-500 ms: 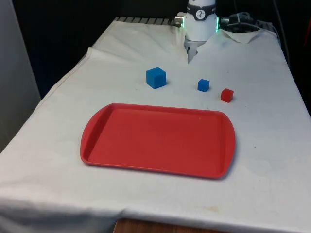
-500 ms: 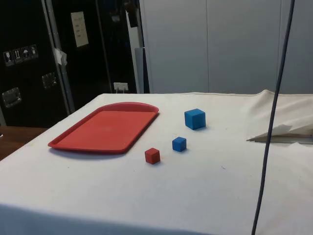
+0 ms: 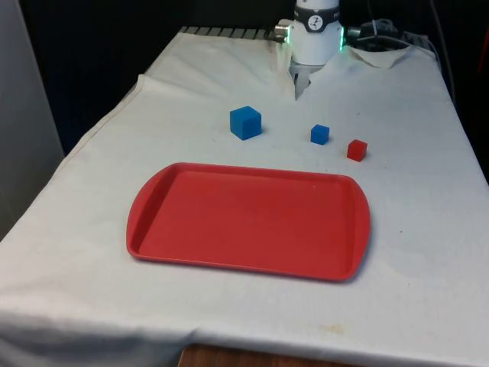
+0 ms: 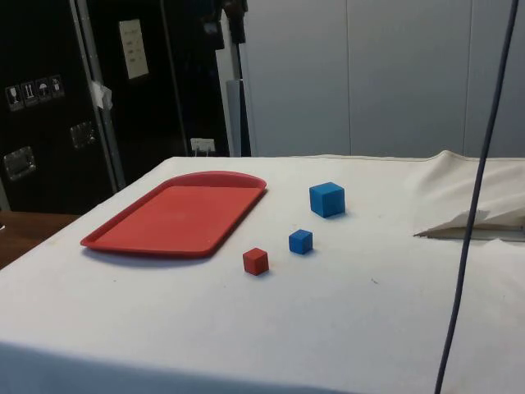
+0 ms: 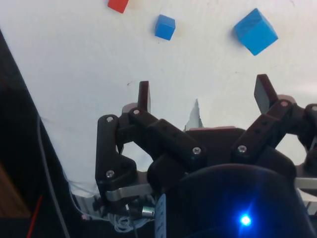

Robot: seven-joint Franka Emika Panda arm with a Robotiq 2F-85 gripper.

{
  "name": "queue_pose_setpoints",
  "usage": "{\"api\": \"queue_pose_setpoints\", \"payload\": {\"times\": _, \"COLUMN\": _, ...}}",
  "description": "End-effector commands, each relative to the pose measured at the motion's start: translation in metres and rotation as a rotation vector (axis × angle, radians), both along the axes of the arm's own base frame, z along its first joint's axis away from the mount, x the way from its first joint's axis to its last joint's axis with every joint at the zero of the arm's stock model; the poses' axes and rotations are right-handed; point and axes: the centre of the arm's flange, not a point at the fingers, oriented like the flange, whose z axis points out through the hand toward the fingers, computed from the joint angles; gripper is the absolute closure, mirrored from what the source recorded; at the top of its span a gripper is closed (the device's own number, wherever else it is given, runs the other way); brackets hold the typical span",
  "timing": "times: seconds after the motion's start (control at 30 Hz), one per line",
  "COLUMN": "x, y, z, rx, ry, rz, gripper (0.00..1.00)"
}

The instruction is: Pick up the largest block and place it onto the tray.

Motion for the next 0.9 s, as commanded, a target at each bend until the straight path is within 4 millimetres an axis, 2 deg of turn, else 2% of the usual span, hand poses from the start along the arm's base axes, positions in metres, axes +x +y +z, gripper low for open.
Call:
{"api": "queue_pose_setpoints", "payload": {"times": 0.0, "x": -0.005, "y": -0.003, "z": 0.002, "rx": -0.006, "ry": -0.018, "rz": -0.003, "gripper": 0.0}}
{"api": "queue_pose_setpoints", "payload": {"times": 0.1, "x": -0.006, "y": -0.003, "z": 0.0, "rx": -0.001, "ry": -0.006, "rz": 0.002, "gripper": 0.0}}
{"api": "queue_pose_setpoints", "payload": {"times": 0.53, "x": -0.039, "y": -0.023, "z": 0.0, "rx": 0.002, "ry": -0.051, "rz": 0.004, "gripper": 0.0}}
{"api": "queue_pose_setpoints", "payload": {"times": 0.87, "x": -0.055, "y": -0.037, "z": -0.017, "rx": 0.013, "ry": -0.04, "rz": -0.006, "gripper": 0.0}}
